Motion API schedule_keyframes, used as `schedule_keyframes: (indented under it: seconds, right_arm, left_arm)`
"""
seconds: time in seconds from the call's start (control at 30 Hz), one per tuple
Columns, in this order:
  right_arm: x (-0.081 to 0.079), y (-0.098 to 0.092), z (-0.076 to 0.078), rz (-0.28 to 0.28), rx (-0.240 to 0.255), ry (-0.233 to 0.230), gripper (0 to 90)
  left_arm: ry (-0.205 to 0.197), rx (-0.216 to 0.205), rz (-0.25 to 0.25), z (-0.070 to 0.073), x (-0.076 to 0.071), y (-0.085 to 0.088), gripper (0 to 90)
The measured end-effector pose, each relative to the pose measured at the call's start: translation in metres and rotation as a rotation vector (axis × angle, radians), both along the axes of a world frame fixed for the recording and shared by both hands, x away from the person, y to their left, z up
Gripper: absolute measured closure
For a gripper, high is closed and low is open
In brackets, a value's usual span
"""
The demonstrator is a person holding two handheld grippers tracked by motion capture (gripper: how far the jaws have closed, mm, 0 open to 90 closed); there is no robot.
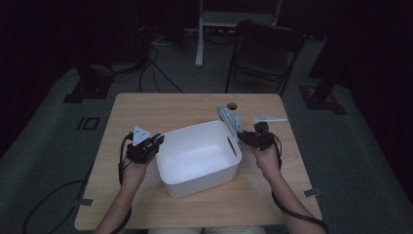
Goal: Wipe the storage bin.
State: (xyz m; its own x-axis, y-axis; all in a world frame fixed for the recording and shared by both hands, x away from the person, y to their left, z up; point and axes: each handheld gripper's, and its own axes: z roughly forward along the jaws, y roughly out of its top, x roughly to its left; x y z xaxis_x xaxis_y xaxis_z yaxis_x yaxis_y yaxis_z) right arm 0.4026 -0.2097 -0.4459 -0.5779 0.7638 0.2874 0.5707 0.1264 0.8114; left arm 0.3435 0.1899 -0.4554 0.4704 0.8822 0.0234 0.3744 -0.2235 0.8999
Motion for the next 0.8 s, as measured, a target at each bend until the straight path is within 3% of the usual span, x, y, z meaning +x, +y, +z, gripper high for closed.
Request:
schedule_keyframes:
  seconds: [0.2, 0.43, 0.57, 0.7, 0.8]
  right_arm:
    - [0.009, 0.008, -0.001, 0.013, -0.039, 0.007, 76.1]
    - [0.018, 0.012, -0.026, 0.015, -0.073, 0.086, 76.2]
    - [0.02, 0.009, -0.017, 0.017, -0.072, 0.064, 76.0]
    - [0.02, 0.004, -0.002, 0.019, -0.01, 0.025, 75.9]
    - [0.022, 0.008, -0.001, 0.029, -0.024, 0.024, 76.1]
  left_arm:
    - [0.001, 0.003, 0.005, 0.0, 0.0, -0.001, 79.8]
    - [0.0, 0.005, 0.008, 0.0, 0.001, -0.001, 79.7]
    - [0.001, 0.007, 0.004, 0.0, 0.001, -0.001, 79.7]
    - [0.002, 0.005, 0.001, 0.0, 0.002, -0.002, 79.7]
    - [0.001, 0.004, 0.013, 0.0, 0.001, -0.003, 79.7]
